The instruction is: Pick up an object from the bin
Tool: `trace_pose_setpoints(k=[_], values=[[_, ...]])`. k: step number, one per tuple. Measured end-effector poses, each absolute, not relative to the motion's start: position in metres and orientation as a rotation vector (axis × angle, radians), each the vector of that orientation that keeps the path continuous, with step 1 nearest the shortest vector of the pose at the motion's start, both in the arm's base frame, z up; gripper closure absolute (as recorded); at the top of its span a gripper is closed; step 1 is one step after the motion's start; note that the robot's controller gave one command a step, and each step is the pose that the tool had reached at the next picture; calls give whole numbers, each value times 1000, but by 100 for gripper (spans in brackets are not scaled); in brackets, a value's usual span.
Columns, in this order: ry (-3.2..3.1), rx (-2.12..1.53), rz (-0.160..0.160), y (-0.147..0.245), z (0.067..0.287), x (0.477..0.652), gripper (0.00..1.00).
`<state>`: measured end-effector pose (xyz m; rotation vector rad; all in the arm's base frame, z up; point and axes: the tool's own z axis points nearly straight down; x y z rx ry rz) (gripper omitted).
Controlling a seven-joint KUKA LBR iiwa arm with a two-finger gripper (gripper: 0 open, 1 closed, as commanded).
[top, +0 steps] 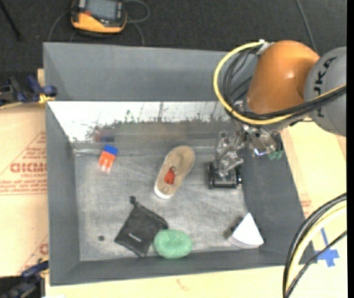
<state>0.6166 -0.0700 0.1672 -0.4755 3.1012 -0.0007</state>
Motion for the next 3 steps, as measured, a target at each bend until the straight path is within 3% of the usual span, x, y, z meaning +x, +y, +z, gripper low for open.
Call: trace_pose_setpoints(k=[1, 2, 3], values=[[3081, -600, -6, -33, 171, 605, 100], [3068, -657, 1, -6, 174, 597, 0], [3068, -657, 1, -6, 174, 597, 0]])
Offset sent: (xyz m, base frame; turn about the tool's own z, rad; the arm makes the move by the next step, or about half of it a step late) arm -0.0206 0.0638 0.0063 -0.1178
